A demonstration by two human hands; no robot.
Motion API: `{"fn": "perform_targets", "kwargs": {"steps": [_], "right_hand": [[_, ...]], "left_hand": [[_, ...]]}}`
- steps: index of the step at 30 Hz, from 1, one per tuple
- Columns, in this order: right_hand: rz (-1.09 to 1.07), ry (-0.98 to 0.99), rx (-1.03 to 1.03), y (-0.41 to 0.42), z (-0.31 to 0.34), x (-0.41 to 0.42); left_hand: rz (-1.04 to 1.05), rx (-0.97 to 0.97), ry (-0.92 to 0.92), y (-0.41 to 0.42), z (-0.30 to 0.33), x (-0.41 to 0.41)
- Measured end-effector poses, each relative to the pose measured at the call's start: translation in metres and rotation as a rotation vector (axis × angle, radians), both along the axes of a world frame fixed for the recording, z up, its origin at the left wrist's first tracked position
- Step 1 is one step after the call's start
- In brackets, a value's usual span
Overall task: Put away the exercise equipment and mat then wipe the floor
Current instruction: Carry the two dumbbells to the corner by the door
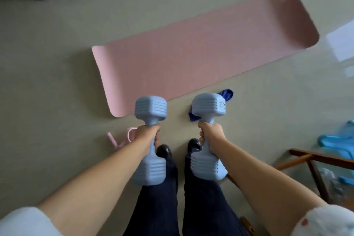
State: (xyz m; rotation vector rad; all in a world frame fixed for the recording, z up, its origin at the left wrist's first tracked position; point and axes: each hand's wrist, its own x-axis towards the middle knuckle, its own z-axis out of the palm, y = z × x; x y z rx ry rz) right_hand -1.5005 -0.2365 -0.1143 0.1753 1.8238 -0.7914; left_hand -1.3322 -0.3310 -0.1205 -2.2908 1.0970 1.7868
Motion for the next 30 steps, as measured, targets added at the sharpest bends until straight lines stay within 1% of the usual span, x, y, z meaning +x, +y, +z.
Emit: {"fn": "perform_targets", "kwargs": {"steps": [3, 6, 10, 15, 18, 21, 25, 30], "right_hand": [[-0.085, 0.014, -0.035, 0.01, 0.024, -0.008], [-0.163, 0.027, -0.065, 0.027, 0.041, -0.028], [-0.278, 0.076, -0.101, 0.06, 0.06, -0.075], [-0.432, 0.136, -0.131, 0.114, 0.074, -0.168], [-0.53, 0.162, -0.15, 0.148, 0.079, -0.236], [-0.618, 0.181, -0.146, 0.181, 0.09, -0.302], [-0.704, 0.207, -0.167, 0.217, 0.112, -0.385], [-0.802, 0.257, -0.172, 0.249, 0.132, -0.467]], "left_hand": [[-0.094, -0.003, -0.009, -0.001, 0.026, -0.014], [-0.213, -0.014, 0.023, -0.001, 0.042, -0.037], [-0.382, -0.042, 0.042, 0.006, 0.057, -0.096], [-0.563, -0.088, 0.116, 0.031, 0.077, -0.214], [-0.66, -0.078, 0.164, 0.052, 0.088, -0.298], [-0.776, -0.103, 0.168, 0.074, 0.102, -0.379], [-0.873, -0.087, 0.243, 0.102, 0.121, -0.476], [-0.991, -0.08, 0.31, 0.134, 0.135, -0.586]]}}
